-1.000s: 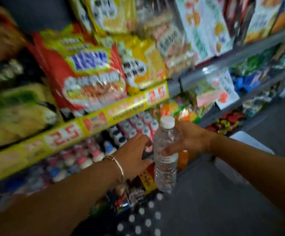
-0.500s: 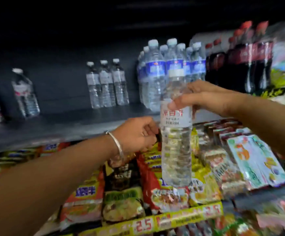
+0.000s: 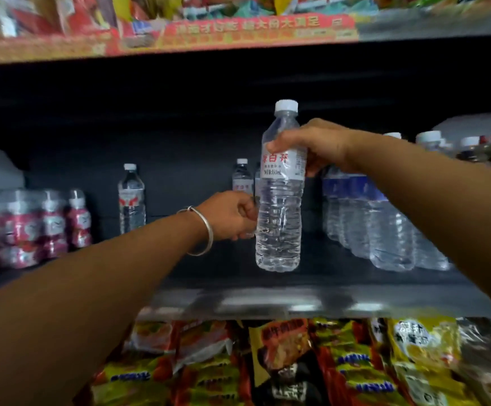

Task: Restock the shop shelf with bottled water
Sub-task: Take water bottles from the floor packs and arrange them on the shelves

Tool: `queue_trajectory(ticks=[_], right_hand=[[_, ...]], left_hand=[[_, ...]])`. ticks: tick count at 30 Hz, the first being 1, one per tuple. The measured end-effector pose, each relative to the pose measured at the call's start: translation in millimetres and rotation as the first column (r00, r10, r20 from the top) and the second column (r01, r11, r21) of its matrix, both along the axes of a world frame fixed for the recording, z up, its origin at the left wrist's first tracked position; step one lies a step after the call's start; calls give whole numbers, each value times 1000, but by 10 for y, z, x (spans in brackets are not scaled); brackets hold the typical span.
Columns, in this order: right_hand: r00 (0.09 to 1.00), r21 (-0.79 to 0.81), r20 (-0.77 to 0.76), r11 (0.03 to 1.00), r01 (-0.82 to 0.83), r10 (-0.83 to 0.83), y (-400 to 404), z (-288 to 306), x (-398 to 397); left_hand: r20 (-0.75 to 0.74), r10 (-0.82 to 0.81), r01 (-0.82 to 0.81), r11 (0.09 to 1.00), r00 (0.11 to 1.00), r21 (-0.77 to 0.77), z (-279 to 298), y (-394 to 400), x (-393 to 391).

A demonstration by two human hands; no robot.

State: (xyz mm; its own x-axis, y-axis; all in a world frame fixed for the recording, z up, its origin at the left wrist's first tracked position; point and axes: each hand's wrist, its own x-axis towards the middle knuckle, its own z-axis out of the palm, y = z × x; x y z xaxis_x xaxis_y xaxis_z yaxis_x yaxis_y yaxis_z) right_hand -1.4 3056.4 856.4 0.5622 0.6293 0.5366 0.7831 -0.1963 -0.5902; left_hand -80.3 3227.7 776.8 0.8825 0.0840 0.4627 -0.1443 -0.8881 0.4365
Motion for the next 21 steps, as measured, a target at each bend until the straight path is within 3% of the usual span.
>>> queue_trajectory(ticks=[9, 21], right_hand=[[994, -104, -19, 989, 104, -106, 1153, -154, 835], [980, -68, -155, 991, 116, -126, 1819, -130, 1432]], left_hand=[[-118, 84, -79, 996, 989, 41, -101, 1057, 613], [-227, 70, -49, 994, 971, 96, -197, 1558, 1162]])
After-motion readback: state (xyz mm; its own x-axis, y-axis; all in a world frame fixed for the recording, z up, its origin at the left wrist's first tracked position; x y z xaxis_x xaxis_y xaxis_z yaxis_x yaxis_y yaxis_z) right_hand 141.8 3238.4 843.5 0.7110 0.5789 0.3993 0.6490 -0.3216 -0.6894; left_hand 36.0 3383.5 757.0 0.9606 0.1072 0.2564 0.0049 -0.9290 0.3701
